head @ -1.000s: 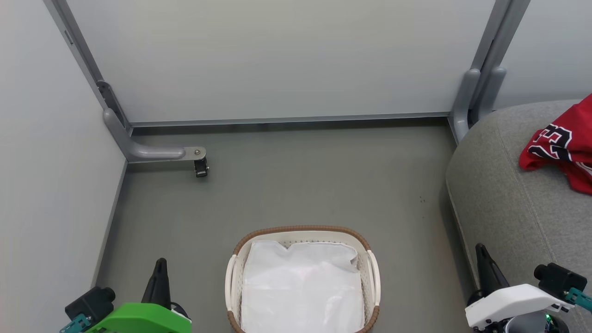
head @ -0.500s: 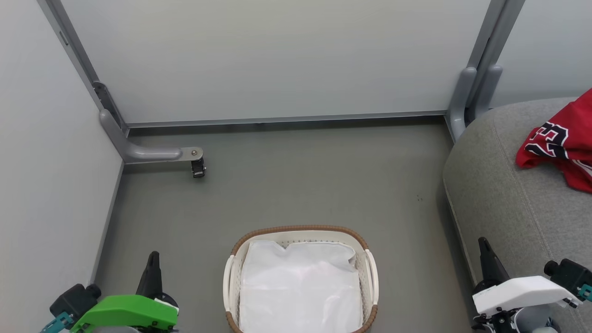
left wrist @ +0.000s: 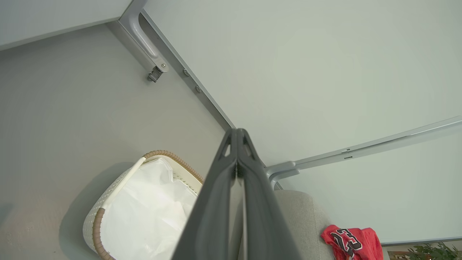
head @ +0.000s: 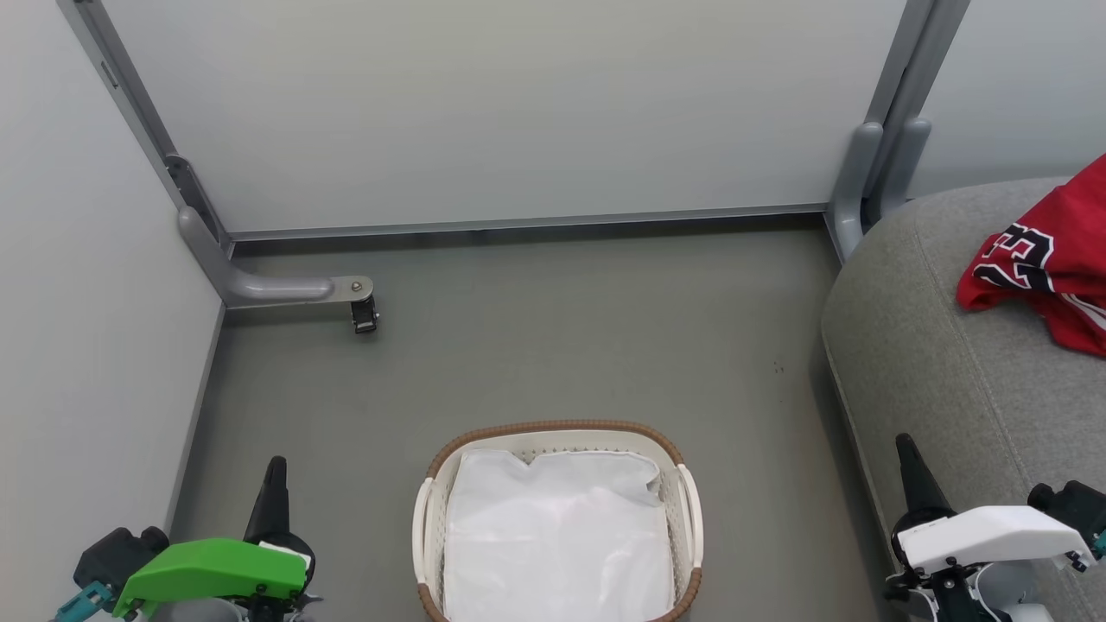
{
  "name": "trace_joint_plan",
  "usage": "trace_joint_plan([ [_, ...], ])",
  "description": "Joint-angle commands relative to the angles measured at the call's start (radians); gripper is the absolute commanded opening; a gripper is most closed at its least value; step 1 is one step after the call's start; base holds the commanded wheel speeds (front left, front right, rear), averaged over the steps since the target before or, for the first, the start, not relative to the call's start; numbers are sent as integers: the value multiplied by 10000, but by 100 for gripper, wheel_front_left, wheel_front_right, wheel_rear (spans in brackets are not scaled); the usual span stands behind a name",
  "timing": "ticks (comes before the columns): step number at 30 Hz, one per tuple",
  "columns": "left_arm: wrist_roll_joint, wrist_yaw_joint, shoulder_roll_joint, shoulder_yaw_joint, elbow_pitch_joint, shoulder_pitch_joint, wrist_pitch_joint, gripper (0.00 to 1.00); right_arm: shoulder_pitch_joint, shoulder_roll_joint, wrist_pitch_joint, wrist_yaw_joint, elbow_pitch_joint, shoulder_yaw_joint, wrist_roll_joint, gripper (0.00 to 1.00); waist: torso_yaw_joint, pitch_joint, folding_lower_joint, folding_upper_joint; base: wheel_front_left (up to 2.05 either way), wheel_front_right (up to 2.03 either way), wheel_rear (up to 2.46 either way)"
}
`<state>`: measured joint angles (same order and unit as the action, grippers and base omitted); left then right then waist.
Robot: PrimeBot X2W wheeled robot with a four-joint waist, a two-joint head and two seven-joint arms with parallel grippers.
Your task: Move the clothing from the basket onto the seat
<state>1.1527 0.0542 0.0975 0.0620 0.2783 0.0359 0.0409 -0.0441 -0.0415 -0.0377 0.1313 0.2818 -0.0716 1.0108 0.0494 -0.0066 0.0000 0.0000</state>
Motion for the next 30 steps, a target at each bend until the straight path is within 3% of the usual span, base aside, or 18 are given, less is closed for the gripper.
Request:
trace_joint_plan([
  [1,272,112,-24,-143,-128,331,-65,0,-215,-66,78,-4,-142,-54,329,0,-12,2,0,0,0,0,0],
  [30,2449,446,-247,-960,-246,560,-825,0,-469,-89,815,-6,-275,-250,3178,0,-218,43,0,0,0,0,0],
])
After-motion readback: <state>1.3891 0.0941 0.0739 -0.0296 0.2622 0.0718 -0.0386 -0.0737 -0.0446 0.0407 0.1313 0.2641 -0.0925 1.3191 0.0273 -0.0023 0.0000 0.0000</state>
